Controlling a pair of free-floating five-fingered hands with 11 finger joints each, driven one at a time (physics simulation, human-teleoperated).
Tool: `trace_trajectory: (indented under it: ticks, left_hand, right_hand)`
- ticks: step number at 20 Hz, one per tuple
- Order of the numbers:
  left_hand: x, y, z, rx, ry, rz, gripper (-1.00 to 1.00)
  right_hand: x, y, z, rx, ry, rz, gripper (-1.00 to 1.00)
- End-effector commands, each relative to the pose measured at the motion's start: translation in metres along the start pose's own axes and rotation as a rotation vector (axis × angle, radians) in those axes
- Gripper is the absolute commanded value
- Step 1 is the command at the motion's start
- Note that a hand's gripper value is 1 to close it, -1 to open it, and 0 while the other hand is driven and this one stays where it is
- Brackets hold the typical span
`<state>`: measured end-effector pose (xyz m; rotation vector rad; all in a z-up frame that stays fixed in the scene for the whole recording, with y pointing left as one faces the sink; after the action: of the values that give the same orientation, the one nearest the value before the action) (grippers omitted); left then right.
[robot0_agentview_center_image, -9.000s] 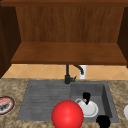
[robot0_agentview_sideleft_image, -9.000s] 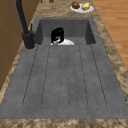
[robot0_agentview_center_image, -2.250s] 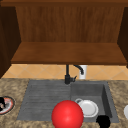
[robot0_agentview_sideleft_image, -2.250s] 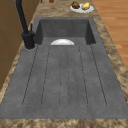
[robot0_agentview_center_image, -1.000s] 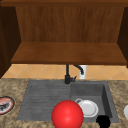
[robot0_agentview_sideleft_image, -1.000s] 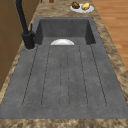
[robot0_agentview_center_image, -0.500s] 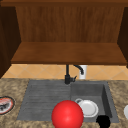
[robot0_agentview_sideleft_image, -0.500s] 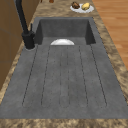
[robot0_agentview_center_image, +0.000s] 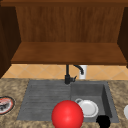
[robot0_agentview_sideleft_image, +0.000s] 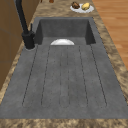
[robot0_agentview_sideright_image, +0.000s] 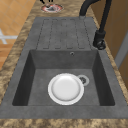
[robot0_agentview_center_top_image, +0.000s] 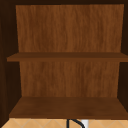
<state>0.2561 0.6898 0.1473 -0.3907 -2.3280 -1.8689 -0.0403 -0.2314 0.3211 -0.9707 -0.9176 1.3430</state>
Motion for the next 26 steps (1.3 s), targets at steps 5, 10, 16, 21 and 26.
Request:
trace_trajectory:
  ticks: [5, 10, 16, 21, 26]
  left_hand:
    - [0.003, 0.027, -0.024, -0.044, 0.01, 0.052, -1.0]
    - [-0.002, 0.036, -0.036, -0.03, 0.042, 0.088, -1.0]
    - [-0.007, 0.037, -0.044, -0.014, 0.061, 0.103, -1.0]
    - [-0.013, 0.035, -0.048, -0.018, 0.062, 0.133, -1.0]
    - [-0.004, 0.037, -0.054, -0.039, 0.068, 0.122, -1.0]
  right_hand:
    - [0.0, 0.0, 0.0, 0.0, 0.0, 0.0, 0.0]
    - [0.0, 0.0, 0.0, 0.0, 0.0, 0.0, 0.0]
    - [0.0, 0.0, 0.0, 0.0, 0.0, 0.0, 0.0]
    - [0.0, 0.0, 0.0, 0.0, 0.0, 0.0, 0.0]
    - [0.0, 0.0, 0.0, 0.0, 0.0, 0.0, 0.0]
